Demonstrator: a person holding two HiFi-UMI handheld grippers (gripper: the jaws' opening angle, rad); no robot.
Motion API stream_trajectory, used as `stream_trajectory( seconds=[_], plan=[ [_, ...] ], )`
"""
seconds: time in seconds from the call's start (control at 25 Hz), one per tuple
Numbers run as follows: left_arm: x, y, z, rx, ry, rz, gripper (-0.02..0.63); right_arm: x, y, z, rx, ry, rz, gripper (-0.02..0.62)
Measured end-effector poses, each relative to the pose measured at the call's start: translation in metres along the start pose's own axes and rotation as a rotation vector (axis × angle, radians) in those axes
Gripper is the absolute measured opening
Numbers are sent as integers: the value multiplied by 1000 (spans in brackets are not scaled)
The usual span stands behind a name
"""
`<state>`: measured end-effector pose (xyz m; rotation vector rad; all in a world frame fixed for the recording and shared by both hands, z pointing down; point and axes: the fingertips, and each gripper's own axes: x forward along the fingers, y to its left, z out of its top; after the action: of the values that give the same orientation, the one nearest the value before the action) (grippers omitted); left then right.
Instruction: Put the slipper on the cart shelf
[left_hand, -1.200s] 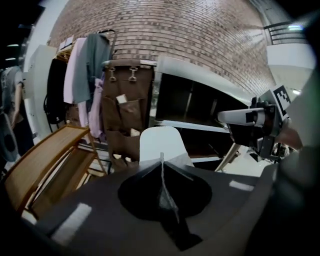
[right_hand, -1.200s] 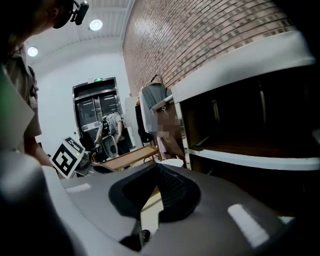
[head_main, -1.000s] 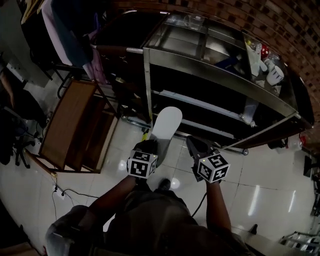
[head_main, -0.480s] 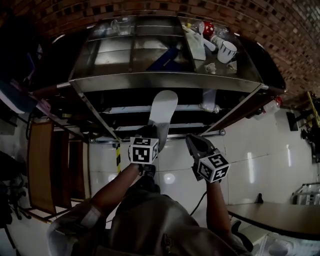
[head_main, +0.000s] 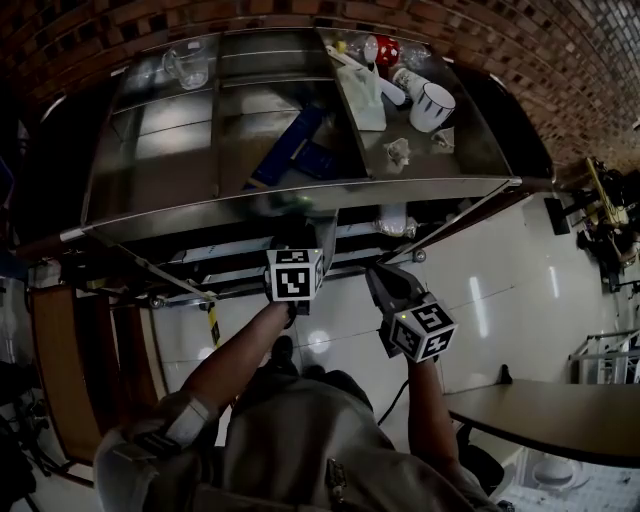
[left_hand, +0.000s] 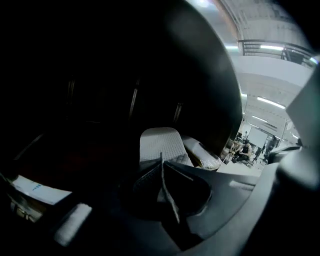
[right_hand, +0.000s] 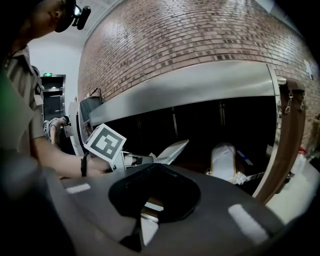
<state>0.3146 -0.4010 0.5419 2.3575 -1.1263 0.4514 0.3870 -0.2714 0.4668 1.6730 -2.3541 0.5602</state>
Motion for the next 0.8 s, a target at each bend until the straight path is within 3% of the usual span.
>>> stream_trajectory(
  seconds=[0.32, 0.64, 0.8],
  plan=[
    [49, -15, 15, -38, -45, 41, 18, 1, -37, 8, -12, 12, -2, -2],
    [80, -15, 15, -32, -86, 216, 23, -1, -71, 23, -76, 8, 111, -2],
    [86, -25, 21, 1, -91, 208, 86, -2, -85, 29, -103, 4, 168, -2]
  ],
)
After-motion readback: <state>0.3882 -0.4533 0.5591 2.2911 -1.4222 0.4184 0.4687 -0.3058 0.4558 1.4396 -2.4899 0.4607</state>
